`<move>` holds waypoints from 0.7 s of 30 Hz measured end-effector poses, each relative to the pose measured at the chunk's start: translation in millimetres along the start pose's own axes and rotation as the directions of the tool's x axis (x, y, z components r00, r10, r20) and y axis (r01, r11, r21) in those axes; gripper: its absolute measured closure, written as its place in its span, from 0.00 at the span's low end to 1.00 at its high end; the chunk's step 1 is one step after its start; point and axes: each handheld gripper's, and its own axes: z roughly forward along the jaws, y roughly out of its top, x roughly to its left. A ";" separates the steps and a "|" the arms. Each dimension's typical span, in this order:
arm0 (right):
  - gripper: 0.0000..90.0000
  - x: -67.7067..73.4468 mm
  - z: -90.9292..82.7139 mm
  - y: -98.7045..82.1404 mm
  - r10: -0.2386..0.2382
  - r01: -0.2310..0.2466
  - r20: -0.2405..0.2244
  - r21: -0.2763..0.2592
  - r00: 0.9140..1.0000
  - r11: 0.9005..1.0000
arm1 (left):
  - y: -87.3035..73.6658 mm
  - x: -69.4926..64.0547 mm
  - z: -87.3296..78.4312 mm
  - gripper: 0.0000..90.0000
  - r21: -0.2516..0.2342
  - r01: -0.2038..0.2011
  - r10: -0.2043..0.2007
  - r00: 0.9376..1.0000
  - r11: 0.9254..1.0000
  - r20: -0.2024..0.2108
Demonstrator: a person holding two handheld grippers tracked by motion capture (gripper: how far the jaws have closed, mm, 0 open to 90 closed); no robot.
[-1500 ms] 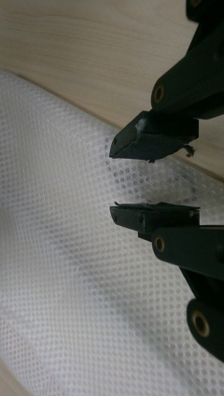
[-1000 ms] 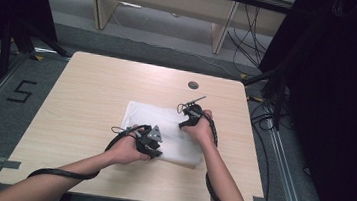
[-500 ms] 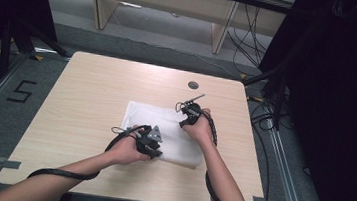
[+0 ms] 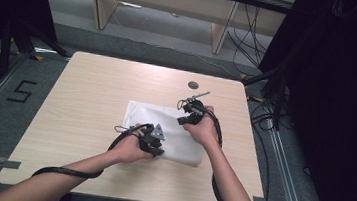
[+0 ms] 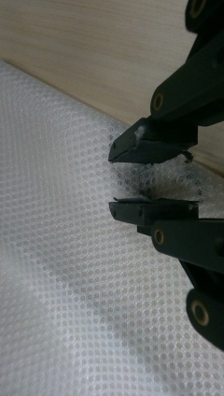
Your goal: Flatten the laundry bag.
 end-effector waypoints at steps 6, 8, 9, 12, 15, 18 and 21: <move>1.00 10.0 -14.2 -4.1 -0.004 0.003 -0.053 -0.029 0.999 1.000 | 1.4 2.0 1.3 0.78 -0.006 0.001 -0.001 1.000 1.000 -0.004; 1.00 14.5 -18.7 -5.8 -0.001 -0.001 -0.061 -0.035 0.998 0.999 | 1.5 0.6 3.3 0.78 -0.028 0.043 -0.043 0.999 0.999 -0.005; 1.00 15.5 -20.4 -6.8 -0.013 0.010 -0.073 -0.043 0.997 0.999 | 1.6 1.3 3.4 0.78 -0.029 0.035 -0.035 0.999 0.999 -0.006; 1.00 20.3 -24.6 -9.9 -0.005 0.000 -0.085 -0.067 0.996 0.998 | 2.3 2.1 3.8 0.78 -0.029 0.046 -0.046 0.999 0.999 -0.008; 1.00 23.8 -29.7 -13.0 -0.003 -0.005 -0.092 -0.088 0.996 0.996 | 3.4 3.9 1.0 0.78 -0.003 0.007 -0.007 1.000 1.000 -0.011; 1.00 23.7 -32.0 -14.7 -0.016 0.008 -0.090 -0.090 0.996 0.996 | 3.9 1.7 -2.4 0.78 -0.020 0.012 -0.012 1.000 1.000 0.000; 1.00 22.8 -32.0 -15.8 -0.010 0.001 -0.089 -0.094 0.996 0.996 | 4.0 0.4 -6.5 0.82 -0.033 0.004 -0.003 1.000 0.999 0.003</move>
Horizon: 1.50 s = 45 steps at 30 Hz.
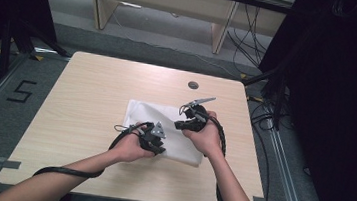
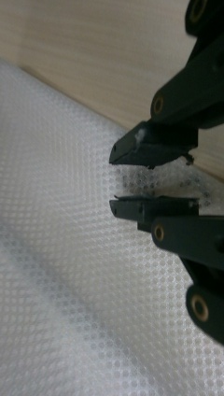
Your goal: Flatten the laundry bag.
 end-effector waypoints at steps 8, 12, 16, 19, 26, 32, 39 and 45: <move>1.00 -0.1 2.2 -0.1 0.007 -0.007 0.002 -0.036 1.000 0.999 | 0.6 -11.8 5.0 1.00 0.028 0.015 -0.016 1.000 0.999 0.024; 1.00 2.4 -3.5 0.7 -0.001 0.001 -0.010 -0.028 1.000 1.000 | 1.6 -11.6 9.8 1.00 0.009 0.048 -0.048 0.999 0.999 0.012; 1.00 4.8 -9.6 0.8 0.013 -0.014 -0.020 -0.039 1.000 0.999 | 4.0 -6.8 11.4 1.00 0.041 0.014 -0.013 1.000 0.999 -0.002; 1.00 4.6 -12.7 1.5 0.008 -0.009 -0.025 -0.038 1.000 0.999 | 5.3 -7.5 14.3 1.00 0.016 0.035 -0.035 0.999 0.999 -0.018; 1.00 9.8 -15.7 3.7 0.020 -0.021 -0.015 -0.039 1.000 0.999 | 9.8 -0.9 18.3 0.99 0.020 0.031 -0.030 0.998 0.999 -0.052; 1.00 11.7 -16.8 4.5 0.007 -0.008 -0.012 -0.055 1.000 0.998 | 9.0 -3.4 11.0 0.99 0.015 0.035 -0.034 0.998 0.999 -0.045; 1.00 10.4 -17.3 4.5 -0.003 0.002 -0.016 -0.063 1.000 0.998 | 1.0 -9.0 6.7 0.99 0.045 0.025 -0.023 0.999 0.999 -0.028; 1.00 14.1 -19.7 5.9 -0.001 0.000 -0.021 -0.059 1.000 0.998 | 0.5 -4.7 9.7 1.00 0.052 0.032 -0.031 0.999 0.998 -0.028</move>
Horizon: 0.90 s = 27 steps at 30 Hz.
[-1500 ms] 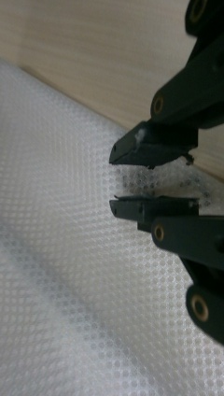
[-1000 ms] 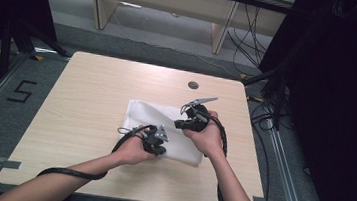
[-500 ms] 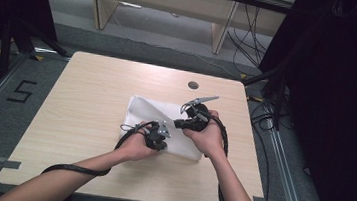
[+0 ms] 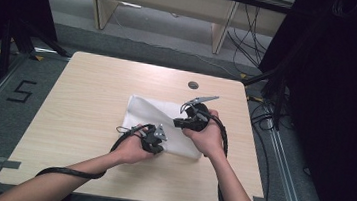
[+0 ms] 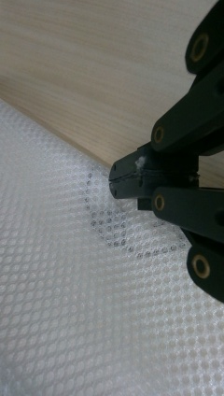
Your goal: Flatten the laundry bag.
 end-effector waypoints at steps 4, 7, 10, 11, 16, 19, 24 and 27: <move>1.00 0.7 -1.9 1.6 -0.004 0.004 -0.009 0.004 1.000 1.000 | 2.0 1.9 1.9 1.00 -0.005 0.010 -0.011 1.000 1.000 -0.014; 1.00 1.7 -2.7 1.6 -0.004 0.004 -0.007 -0.013 1.000 1.000 | 3.4 4.9 3.4 1.00 -0.006 0.022 -0.022 1.000 1.000 -0.021; 1.00 3.3 -3.9 1.5 0.008 -0.008 -0.024 -0.002 1.000 1.000 | 5.1 8.1 3.7 1.00 0.004 0.016 -0.016 1.000 1.000 -0.026; 1.00 3.4 -4.3 1.5 0.009 -0.009 -0.026 -0.002 1.000 1.000 | 5.5 8.7 3.9 1.00 0.005 0.019 -0.019 0.999 1.000 -0.030; 1.00 5.1 -4.5 1.2 0.022 -0.022 -0.022 0.000 1.000 1.000 | 6.1 5.6 11.0 0.99 -0.082 0.111 -0.116 0.992 0.990 -0.052; 1.00 6.7 -6.3 1.3 0.043 -0.043 -0.024 0.026 0.999 0.999 | 6.5 15.9 5.4 0.99 0.012 0.012 -0.012 0.999 1.000 -0.034; 1.00 7.2 -5.3 0.8 0.029 -0.029 -0.021 0.018 0.999 0.999 | 6.3 17.8 5.3 0.99 0.010 0.014 -0.013 0.999 1.000 -0.037; 1.00 9.0 -6.1 0.5 0.046 -0.045 -0.026 0.024 0.999 0.999 | 3.9 16.4 4.2 0.98 -0.025 0.044 -0.046 0.997 0.999 -0.054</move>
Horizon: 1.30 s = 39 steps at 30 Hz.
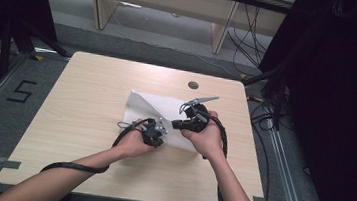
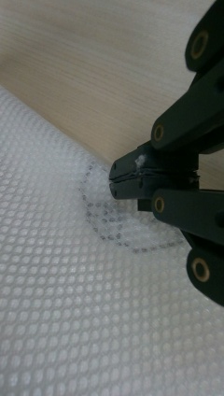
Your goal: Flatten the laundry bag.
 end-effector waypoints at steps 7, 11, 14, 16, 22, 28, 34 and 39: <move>1.00 -0.4 0.0 -2.5 0.004 -0.004 -0.008 -0.011 1.000 1.000 | -13.1 8.4 -29.8 0.97 -0.023 -0.011 0.010 1.000 1.000 -0.015; 1.00 1.5 -0.6 -3.7 -0.005 0.005 -0.011 -0.011 1.000 1.000 | -33.9 28.7 -62.2 0.96 -0.054 0.029 -0.032 0.998 0.998 -0.056; 1.00 1.8 2.3 -5.2 -0.017 0.016 -0.009 -0.045 1.000 0.999 | -42.5 36.9 -75.6 0.95 -0.070 0.053 -0.058 0.996 0.996 -0.074; 1.00 4.3 0.6 -6.8 -0.018 0.018 -0.014 -0.027 1.000 0.999 | -56.4 48.8 -92.5 0.95 -0.087 0.081 -0.090 0.991 0.993 -0.101; 1.00 9.9 -0.5 -11.5 -0.013 0.013 -0.023 -0.018 1.000 1.000 | -78.6 59.6 -113.9 0.94 -0.097 0.107 -0.120 0.984 0.989 -0.132; 1.00 12.4 0.0 -16.6 -0.049 0.048 -0.013 -0.013 0.999 0.999 | -97.9 64.2 -132.4 0.92 -0.118 0.126 -0.143 0.978 0.985 -0.149; 1.00 15.3 -4.3 -20.9 -0.057 0.058 -0.028 0.005 0.998 0.998 | -117.4 60.4 -142.6 0.88 -0.123 0.135 -0.155 0.974 0.983 -0.163; 1.00 17.2 -5.5 -23.8 -0.055 0.055 -0.023 0.010 0.998 0.998 | -128.3 55.9 -149.3 0.86 -0.146 0.148 -0.173 0.969 0.978 -0.175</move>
